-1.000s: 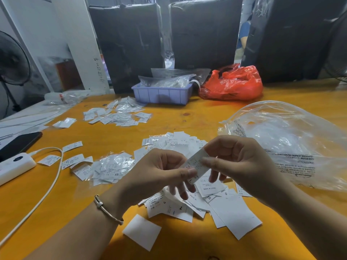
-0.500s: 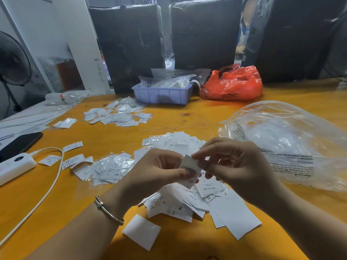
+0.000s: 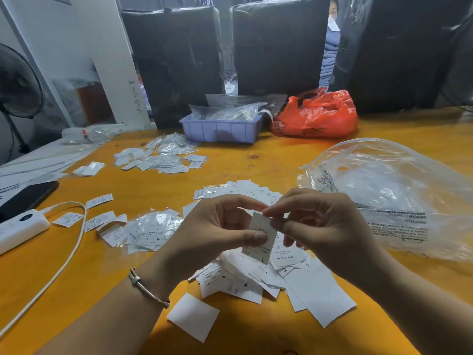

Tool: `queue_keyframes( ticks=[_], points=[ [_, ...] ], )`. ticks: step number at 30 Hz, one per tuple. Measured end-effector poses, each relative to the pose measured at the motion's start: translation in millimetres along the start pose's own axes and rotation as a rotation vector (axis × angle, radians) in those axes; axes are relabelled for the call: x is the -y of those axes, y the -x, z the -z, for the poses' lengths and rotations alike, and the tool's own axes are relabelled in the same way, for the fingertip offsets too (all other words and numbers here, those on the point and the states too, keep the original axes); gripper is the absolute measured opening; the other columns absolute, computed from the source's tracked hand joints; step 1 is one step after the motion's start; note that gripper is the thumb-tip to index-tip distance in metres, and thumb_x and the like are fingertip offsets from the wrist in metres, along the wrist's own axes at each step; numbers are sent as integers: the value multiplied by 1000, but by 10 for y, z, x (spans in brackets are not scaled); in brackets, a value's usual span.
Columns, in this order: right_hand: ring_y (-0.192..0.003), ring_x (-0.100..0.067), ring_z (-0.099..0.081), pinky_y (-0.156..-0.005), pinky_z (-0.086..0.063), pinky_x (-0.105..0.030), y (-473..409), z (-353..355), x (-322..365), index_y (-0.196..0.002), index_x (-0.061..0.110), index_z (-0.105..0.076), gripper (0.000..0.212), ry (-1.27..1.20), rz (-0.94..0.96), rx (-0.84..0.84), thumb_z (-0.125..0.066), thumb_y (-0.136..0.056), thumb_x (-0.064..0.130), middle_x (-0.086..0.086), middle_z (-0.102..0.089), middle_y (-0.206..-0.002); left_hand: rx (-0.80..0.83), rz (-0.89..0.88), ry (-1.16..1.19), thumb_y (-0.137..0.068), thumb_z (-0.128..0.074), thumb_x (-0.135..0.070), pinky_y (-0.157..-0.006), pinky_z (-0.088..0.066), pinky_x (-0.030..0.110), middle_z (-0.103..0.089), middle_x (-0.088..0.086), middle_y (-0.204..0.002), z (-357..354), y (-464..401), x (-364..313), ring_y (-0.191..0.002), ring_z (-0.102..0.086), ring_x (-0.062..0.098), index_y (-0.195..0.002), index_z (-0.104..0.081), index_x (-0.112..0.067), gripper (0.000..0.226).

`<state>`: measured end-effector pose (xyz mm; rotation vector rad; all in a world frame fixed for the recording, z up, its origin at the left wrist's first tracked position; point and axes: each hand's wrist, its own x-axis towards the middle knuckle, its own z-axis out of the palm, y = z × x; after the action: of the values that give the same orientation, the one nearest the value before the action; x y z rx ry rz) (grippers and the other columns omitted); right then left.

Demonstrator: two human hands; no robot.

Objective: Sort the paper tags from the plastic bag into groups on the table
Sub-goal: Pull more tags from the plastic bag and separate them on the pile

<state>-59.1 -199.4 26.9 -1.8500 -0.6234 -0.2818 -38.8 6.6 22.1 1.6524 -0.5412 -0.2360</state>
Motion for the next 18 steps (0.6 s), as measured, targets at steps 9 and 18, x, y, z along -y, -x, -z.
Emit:
queue_keyframes(
  ticks=[9, 18],
  points=[
    [-60, -19, -66, -51, -47, -19, 2, 4, -15, -94, 17, -76, 19, -30, -49, 36, -71, -82, 4, 6, -71, -83, -48, -10, 7, -69, -81, -11, -72, -58, 24, -77, 11, -95, -45, 2, -39, -89, -75, 24, -108, -71, -17, 41],
    [-55, -15, -65, -50, -51, -24, 8, 22, 9, -96, 17, -75, 26, -40, -75, 43, -70, -81, -3, 3, -69, -74, -82, 6, -33, -72, -80, -20, -79, -60, 40, -77, 12, -94, -35, 6, -21, -91, -72, 33, -107, -72, -19, 37]
  ],
)
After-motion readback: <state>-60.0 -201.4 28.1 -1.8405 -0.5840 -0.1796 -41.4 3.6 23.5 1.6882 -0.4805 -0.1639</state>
